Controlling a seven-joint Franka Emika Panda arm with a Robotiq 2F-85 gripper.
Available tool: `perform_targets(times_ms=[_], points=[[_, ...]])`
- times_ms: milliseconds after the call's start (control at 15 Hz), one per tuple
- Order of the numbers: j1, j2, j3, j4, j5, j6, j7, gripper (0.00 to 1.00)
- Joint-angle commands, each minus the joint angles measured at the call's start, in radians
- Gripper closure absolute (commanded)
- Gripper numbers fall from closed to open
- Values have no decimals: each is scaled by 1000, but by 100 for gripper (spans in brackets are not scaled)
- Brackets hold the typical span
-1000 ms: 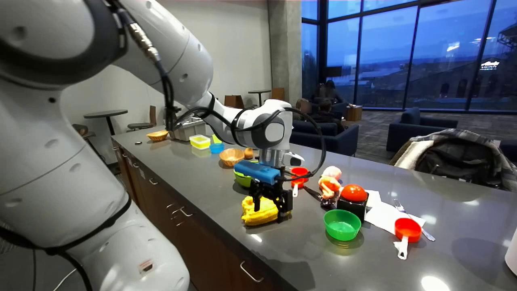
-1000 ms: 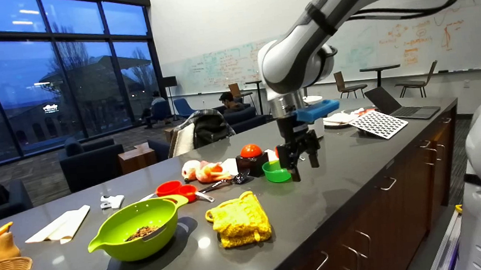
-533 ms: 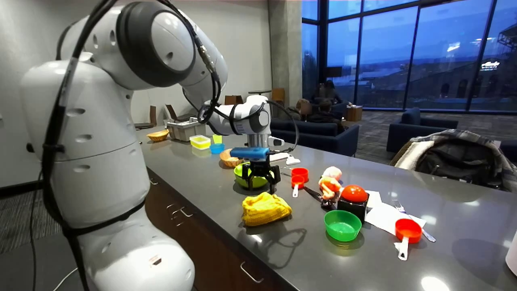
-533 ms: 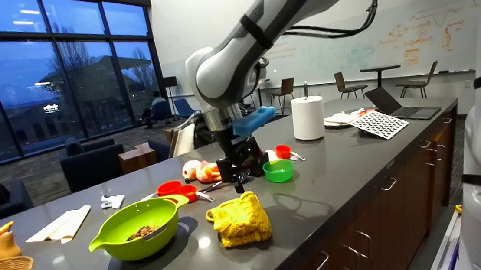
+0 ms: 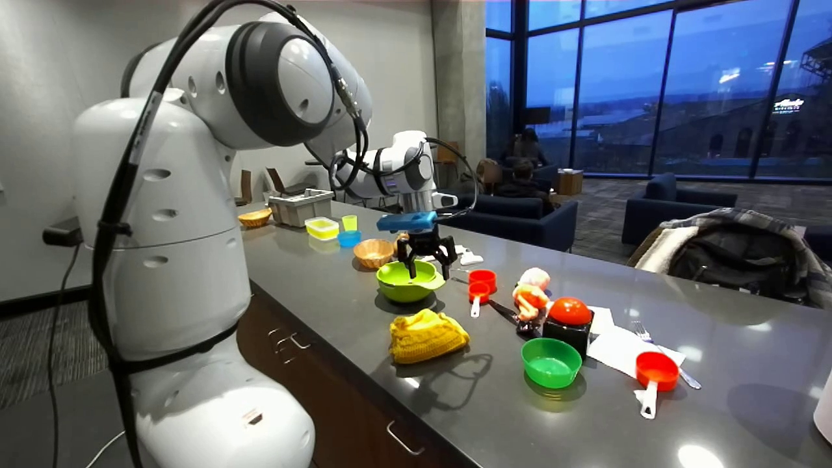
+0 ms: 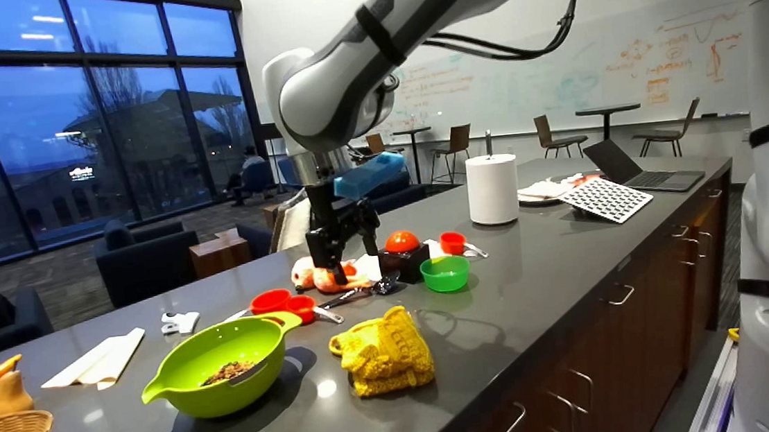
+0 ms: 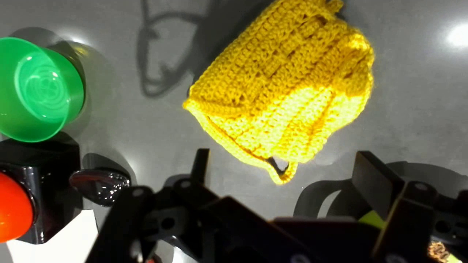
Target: Use the yellow cloth to wipe the counter.
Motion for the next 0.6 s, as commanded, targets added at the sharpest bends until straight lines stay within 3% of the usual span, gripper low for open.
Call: perform_targets(times_ms=[0, 467, 533], points=[[8, 0, -7, 6, 1, -2, 0, 0], [9, 43, -5, 15, 12, 15, -8, 0], [9, 68, -6, 17, 16, 25, -4, 25]])
